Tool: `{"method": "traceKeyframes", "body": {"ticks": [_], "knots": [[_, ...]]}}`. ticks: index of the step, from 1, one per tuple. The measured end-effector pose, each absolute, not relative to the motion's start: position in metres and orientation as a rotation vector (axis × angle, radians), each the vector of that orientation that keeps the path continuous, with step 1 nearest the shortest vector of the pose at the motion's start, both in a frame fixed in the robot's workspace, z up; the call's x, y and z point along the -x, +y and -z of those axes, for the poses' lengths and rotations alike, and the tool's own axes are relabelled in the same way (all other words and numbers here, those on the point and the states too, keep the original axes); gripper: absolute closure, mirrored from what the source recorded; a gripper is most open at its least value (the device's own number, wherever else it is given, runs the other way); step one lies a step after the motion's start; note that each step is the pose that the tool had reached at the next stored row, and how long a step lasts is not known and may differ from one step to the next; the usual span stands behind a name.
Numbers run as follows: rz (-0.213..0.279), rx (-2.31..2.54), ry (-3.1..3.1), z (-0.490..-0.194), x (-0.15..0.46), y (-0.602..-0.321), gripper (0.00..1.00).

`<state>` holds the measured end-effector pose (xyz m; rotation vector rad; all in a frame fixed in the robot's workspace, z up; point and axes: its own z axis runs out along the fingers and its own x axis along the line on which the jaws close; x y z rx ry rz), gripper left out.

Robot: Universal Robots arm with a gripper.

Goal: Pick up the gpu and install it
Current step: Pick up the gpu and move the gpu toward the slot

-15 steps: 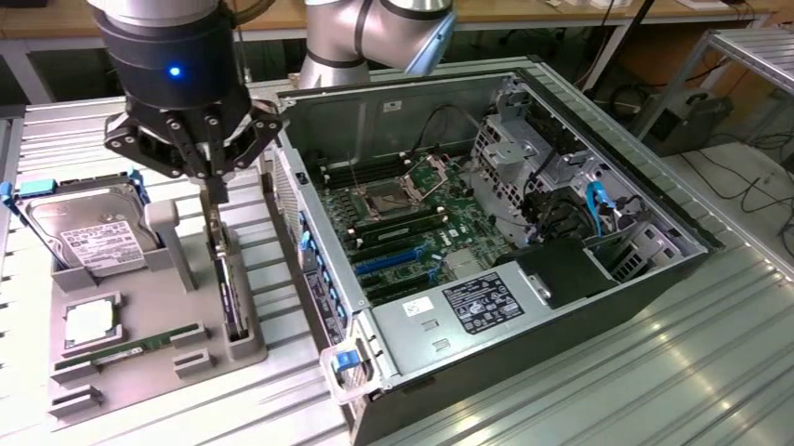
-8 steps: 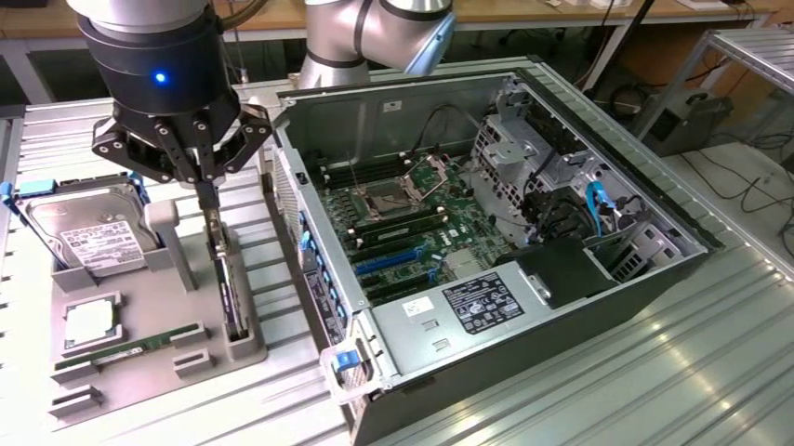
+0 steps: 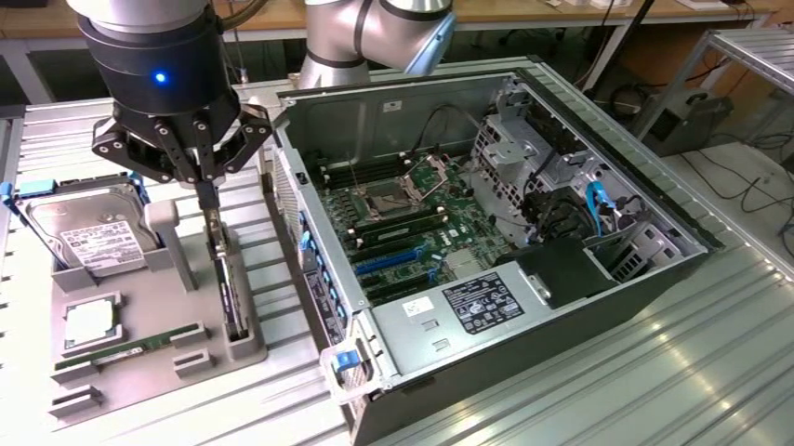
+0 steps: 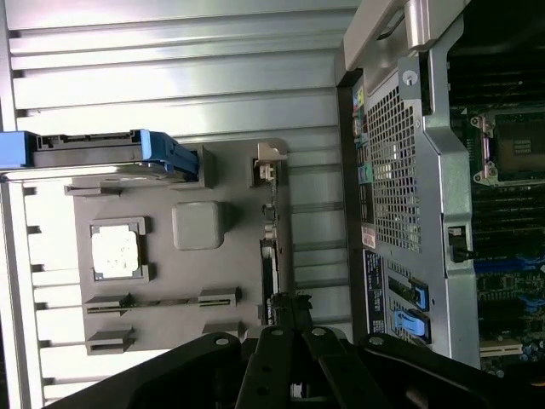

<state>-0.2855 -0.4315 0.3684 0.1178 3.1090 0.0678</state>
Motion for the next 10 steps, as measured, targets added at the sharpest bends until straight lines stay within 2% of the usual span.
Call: {"method": "traceKeyframes", "body": {"ticks": [4,8,9,10], "knots": [[-0.068,-0.118,3.109,-0.3684,0.2855,-0.4315,0.89],[-0.068,-0.118,3.109,-0.3684,0.2855,-0.4315,0.64],[-0.068,-0.118,3.109,-0.3684,0.2855,-0.4315,0.64],[-0.068,-0.118,3.109,-0.3684,0.2855,-0.4315,0.58]]}}
